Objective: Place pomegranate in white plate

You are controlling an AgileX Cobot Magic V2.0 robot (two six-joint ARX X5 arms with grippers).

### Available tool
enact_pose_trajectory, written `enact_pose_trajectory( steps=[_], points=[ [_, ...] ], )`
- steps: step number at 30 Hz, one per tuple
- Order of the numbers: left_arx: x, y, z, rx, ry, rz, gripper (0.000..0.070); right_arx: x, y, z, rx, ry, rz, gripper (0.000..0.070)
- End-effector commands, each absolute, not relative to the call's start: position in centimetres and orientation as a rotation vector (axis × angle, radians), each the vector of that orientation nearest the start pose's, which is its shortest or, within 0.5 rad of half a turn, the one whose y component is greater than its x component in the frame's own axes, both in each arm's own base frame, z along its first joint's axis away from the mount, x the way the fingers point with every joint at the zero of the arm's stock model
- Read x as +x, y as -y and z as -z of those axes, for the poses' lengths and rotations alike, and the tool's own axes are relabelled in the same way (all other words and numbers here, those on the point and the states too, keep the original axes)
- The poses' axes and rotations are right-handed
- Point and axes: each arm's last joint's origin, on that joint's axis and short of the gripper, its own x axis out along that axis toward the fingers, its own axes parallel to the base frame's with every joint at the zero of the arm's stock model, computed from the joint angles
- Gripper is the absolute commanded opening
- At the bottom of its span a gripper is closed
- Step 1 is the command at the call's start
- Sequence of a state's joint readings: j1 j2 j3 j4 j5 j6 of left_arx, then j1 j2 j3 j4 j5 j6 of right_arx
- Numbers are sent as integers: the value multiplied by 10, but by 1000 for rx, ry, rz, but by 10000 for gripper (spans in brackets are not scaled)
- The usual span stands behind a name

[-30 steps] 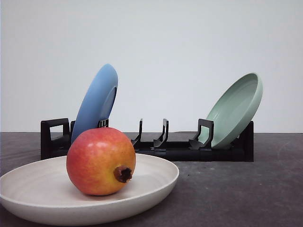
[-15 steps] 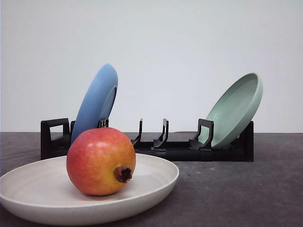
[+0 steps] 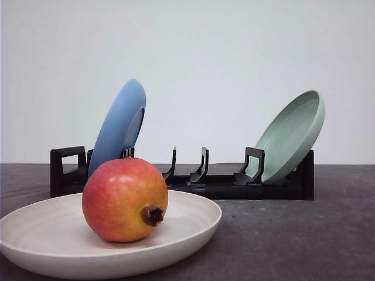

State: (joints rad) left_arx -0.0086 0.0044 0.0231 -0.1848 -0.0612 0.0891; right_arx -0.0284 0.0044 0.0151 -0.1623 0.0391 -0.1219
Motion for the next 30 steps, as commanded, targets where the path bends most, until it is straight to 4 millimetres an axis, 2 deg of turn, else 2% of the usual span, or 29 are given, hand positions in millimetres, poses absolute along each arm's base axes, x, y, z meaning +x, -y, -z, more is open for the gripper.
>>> enact_pose_trajectory(
  steps=[1, 30],
  points=[
    [96, -1, -149, 98, -180, -44, 0, 96, 4, -153, -105, -147, 66, 3],
    [96, -1, -149, 98, -180, -44, 0, 96, 4, -153, -105, -147, 66, 3]
  ],
)
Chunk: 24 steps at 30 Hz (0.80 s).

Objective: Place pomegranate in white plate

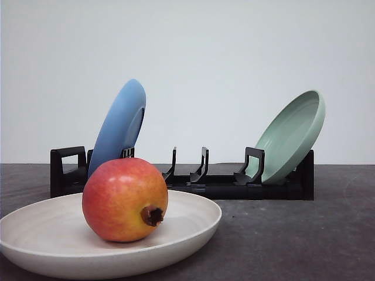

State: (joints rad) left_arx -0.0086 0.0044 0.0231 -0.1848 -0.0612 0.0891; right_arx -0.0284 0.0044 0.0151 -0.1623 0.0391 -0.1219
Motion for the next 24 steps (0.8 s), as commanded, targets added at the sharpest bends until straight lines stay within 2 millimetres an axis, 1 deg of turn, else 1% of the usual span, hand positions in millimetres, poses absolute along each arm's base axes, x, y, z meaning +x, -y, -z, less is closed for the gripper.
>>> enact_pose_trajectory(
  steps=[1, 24],
  points=[
    [96, -1, -149, 98, -180, -44, 0, 96, 4, -153, -105, -147, 66, 3],
    [96, -1, -149, 98, -180, -44, 0, 96, 4, -153, -105, -147, 66, 3]
  ],
)
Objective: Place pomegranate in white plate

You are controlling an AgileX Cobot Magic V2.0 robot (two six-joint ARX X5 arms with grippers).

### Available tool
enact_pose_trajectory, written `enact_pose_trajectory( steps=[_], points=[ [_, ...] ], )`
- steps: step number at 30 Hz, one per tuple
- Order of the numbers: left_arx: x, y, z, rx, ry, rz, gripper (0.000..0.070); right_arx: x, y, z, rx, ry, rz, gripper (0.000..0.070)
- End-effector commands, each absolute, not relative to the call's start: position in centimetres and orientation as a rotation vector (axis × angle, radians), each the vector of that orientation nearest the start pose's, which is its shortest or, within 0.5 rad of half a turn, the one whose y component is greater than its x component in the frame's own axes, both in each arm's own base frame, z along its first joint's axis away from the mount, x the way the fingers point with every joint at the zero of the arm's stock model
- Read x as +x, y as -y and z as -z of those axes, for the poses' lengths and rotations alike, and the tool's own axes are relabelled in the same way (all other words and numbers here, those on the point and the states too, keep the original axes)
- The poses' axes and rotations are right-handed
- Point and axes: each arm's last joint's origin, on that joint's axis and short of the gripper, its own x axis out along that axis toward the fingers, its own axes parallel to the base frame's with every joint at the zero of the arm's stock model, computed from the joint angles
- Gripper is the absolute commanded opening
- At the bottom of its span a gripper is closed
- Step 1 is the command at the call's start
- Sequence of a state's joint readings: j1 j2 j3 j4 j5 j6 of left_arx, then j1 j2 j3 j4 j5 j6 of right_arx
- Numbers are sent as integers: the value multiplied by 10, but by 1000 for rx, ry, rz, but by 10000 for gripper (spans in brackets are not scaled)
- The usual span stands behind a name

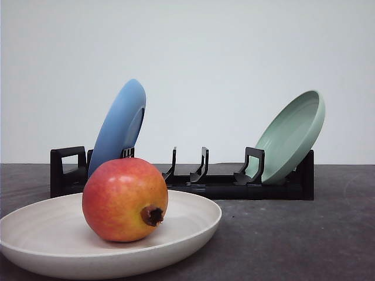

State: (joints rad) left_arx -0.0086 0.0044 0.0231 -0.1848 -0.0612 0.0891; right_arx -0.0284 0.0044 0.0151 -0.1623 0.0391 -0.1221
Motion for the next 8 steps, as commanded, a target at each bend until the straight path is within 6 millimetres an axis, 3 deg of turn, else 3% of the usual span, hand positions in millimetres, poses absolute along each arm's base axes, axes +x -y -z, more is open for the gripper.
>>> enact_pose_trajectory(
  steps=[1, 8],
  points=[
    [96, -1, -149, 98, -180, -44, 0, 96, 4, -153, -105, -147, 66, 3],
    [96, -1, -149, 98, -180, -43, 0, 96, 4, -153, -105, -147, 66, 3]
  ],
)
